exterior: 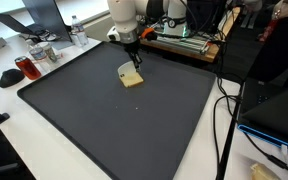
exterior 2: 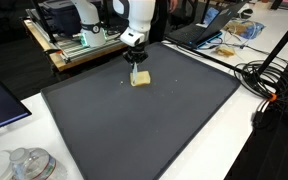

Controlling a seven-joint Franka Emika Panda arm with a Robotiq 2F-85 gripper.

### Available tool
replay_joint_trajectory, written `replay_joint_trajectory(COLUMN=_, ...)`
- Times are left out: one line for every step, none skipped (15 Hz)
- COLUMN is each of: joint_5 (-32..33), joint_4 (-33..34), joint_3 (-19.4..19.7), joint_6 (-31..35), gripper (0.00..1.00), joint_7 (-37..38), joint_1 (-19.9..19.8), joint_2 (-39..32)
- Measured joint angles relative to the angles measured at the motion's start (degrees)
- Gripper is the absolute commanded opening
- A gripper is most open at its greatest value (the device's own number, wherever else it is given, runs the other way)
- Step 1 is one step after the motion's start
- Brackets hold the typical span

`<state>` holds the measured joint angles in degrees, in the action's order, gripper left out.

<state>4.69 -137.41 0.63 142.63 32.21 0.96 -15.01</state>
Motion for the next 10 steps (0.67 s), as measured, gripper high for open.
replay_joint_trajectory(joint_5=-0.08, joint_4=0.52, joint_3=0.01, joint_6=-0.59, gripper=0.01, joint_7=-0.64, joint_1=0.00, joint_2=-0.34)
replay_joint_trajectory(joint_5=-0.10, joint_4=1.15, joint_3=0.01, joint_6=-1.26, gripper=0.01, joint_7=-1.30, joint_1=0.00, joint_2=-0.68)
replay_joint_trajectory(joint_5=-0.17, joint_4=1.78, joint_3=0.01, joint_6=-1.93, gripper=0.01, joint_7=-2.07, joint_1=0.00, joint_2=-1.10)
replay_joint_trajectory(joint_5=-0.25, joint_4=2.42, joint_3=0.03, joint_6=-2.47, gripper=0.01, joint_7=-2.86, joint_1=0.00, joint_2=-1.53)
replay_joint_trajectory(joint_5=-0.48, joint_4=3.08, joint_3=0.04, joint_6=-3.05, gripper=0.01, joint_7=-3.87, joint_1=0.00, joint_2=-2.01)
replay_joint_trajectory(joint_5=-0.74, joint_4=3.74, joint_3=0.06, joint_6=-3.61, gripper=0.01, joint_7=-4.94, joint_1=0.00, joint_2=-2.52)
replay_joint_trajectory(joint_5=-0.94, joint_4=4.38, joint_3=0.08, joint_6=-4.22, gripper=0.01, joint_7=-5.92, joint_1=0.00, joint_2=-3.02)
replay_joint_trajectory(joint_5=-1.19, joint_4=4.94, joint_3=0.10, joint_6=-4.82, gripper=0.01, joint_7=-6.83, joint_1=0.00, joint_2=-3.45)
replay_joint_trajectory(joint_5=-1.32, joint_4=5.47, joint_3=0.14, joint_6=-5.37, gripper=0.04, joint_7=-7.59, joint_1=0.00, joint_2=-3.78)
replay_joint_trajectory(joint_5=-1.36, joint_4=5.90, joint_3=0.18, joint_6=-5.85, gripper=0.04, joint_7=-8.27, joint_1=0.00, joint_2=-4.06)
